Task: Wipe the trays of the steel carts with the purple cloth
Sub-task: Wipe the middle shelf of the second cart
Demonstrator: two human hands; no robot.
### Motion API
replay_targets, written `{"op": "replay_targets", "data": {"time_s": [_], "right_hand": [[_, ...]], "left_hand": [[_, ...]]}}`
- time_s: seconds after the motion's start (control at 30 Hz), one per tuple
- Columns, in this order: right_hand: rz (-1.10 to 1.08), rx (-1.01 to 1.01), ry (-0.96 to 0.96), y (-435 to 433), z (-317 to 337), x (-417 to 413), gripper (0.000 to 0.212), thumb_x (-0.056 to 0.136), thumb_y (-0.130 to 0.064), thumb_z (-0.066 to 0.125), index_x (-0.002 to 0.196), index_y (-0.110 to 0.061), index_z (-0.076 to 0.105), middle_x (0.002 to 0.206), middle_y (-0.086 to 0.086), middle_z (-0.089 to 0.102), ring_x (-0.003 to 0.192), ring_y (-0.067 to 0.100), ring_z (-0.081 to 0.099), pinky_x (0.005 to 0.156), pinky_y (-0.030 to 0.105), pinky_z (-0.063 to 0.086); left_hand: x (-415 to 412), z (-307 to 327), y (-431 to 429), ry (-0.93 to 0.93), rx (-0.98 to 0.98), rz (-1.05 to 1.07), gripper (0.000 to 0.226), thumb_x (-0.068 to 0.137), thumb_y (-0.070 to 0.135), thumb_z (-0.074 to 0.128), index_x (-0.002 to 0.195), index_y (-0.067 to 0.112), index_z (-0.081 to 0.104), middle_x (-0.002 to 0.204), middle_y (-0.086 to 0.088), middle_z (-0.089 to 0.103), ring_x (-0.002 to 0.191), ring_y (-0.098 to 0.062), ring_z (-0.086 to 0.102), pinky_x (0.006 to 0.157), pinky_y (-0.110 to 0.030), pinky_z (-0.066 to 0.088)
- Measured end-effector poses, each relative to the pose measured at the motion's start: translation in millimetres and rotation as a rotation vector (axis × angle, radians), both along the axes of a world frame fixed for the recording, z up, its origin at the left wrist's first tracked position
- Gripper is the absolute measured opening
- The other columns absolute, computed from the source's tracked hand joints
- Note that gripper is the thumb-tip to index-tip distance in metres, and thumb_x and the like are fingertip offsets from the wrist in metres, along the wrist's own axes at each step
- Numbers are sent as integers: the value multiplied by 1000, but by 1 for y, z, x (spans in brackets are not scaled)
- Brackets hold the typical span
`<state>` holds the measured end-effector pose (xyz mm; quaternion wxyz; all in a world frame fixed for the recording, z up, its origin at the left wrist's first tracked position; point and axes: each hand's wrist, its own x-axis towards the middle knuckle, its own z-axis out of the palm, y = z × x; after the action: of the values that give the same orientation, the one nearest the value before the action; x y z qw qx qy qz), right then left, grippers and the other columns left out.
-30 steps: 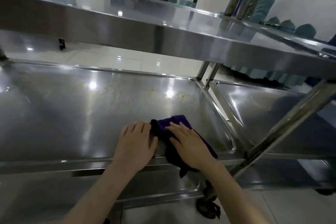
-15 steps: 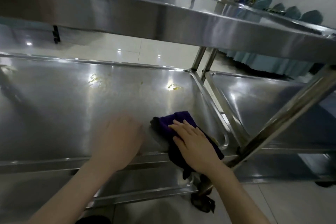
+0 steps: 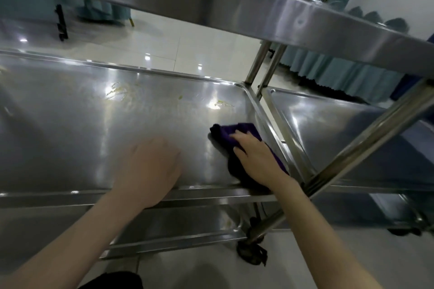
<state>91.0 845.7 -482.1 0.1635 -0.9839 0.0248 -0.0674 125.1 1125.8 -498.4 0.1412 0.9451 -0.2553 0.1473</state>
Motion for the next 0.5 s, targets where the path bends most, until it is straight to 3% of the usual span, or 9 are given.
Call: {"op": "replay_targets", "data": {"time_s": [0.1,0.27,0.37,0.5], "right_hand": [[45,7,31,-13,-12,-59,46,99,-49,30,145,-44,30,152,-27,24,140,-8,7,118,33,12],[-105,-59,18,-28,8,26,41,103,-31,37,143,-24,43,152,-2,40,141,22,32,116,43,23],[-283,-36,19,-33,18,81,42,102,-34,32,141,-25,44,147,0,44,137,22,35,115,45,20],[-248,-62,15,-28,16,62,43,103,-33,32,144,-24,39,151,-1,39,140,21,31,115,43,20]], "left_hand": [[0,-1,-1,-15,26,14,34,90,53,43,114,35,59,111,4,53,102,-24,54,88,-42,42],[-2,4,0,17,24,-7,37,90,54,41,114,33,59,112,3,53,100,-24,54,88,-42,42],[-5,7,0,34,24,0,39,90,55,38,115,34,59,113,4,52,101,-23,54,89,-40,42],[-8,16,1,94,50,-8,53,87,58,24,121,35,58,118,5,53,106,-24,54,91,-40,42]]}}
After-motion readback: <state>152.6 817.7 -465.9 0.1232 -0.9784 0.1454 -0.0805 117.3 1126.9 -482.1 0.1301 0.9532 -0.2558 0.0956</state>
